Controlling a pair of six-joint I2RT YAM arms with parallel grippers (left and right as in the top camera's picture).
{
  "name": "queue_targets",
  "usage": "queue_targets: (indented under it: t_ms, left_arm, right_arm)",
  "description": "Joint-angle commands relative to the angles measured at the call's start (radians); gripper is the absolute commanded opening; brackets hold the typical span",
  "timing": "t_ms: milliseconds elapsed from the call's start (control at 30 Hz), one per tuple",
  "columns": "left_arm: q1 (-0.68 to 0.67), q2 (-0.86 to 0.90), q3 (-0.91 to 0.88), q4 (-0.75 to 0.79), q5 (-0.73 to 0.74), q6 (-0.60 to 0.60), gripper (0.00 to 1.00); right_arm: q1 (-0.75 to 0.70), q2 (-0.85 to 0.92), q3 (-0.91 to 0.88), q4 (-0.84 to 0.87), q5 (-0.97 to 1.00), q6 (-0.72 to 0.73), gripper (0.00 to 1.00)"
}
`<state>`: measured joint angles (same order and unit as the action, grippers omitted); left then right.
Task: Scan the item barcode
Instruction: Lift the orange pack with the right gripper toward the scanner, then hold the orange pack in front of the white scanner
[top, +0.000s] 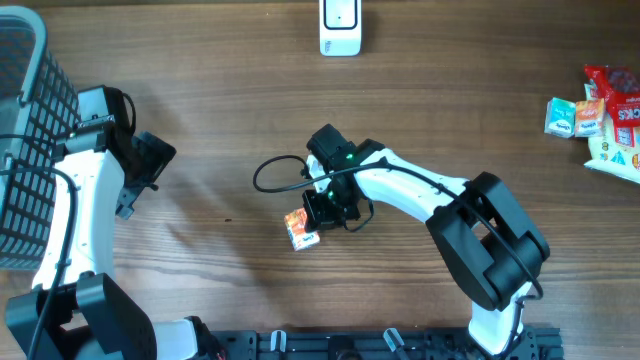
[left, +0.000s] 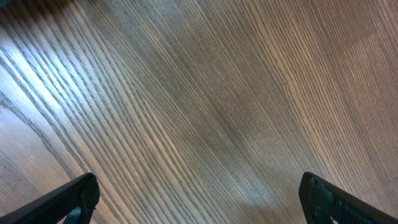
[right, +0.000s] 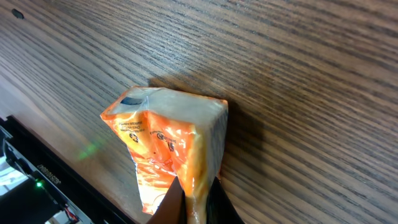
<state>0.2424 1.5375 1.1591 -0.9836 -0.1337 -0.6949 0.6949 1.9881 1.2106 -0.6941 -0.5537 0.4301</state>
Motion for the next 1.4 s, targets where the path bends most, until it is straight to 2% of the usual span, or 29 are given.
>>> queue_targets:
  t_ms: [0, 100, 300, 500, 667, 1100, 1167, 1367]
  left_arm:
    - [0.005, -0.002, 0.017, 0.002, -0.014, -0.017, 1.0]
    - [0.005, -0.002, 0.017, 0.002, -0.014, -0.017, 1.0]
    - [0.005, -0.002, 0.017, -0.002, -0.014, -0.017, 1.0]
    - [0.005, -0.002, 0.017, -0.001, -0.014, -0.017, 1.0]
    - [0.005, -0.002, 0.017, 0.0, -0.014, -0.02, 1.0]
    - [0.005, -0.002, 0.017, 0.0, -0.014, -0.02, 1.0]
    - [0.005, -0.002, 0.017, 0.0, -0.014, -0.02, 1.0]
    - [0.005, -0.002, 0.017, 0.0, -0.014, -0.02, 1.0]
  right_arm:
    - [-0.014, 0.017, 0.007, 0.001, -0.006, 0.013, 0.04]
    - [-0.052, 0.011, 0.027, 0.008, -0.137, -0.017, 0.04]
    - [-0.262, -0.003, 0.037, 0.084, -0.599, -0.171, 0.04]
    - [-0.42, -0.002, 0.035, 0.101, -0.875, -0.251, 0.04]
    - [-0.494, 0.002, 0.035, 0.205, -1.069, -0.239, 0.04]
    - [-0.513, 0.002, 0.035, 0.478, -1.069, 0.091, 0.04]
    - [-0.513, 0.002, 0.035, 0.613, -1.069, 0.229, 0.04]
    - [-0.513, 0.002, 0.035, 0.821, -1.069, 0.427, 0.04]
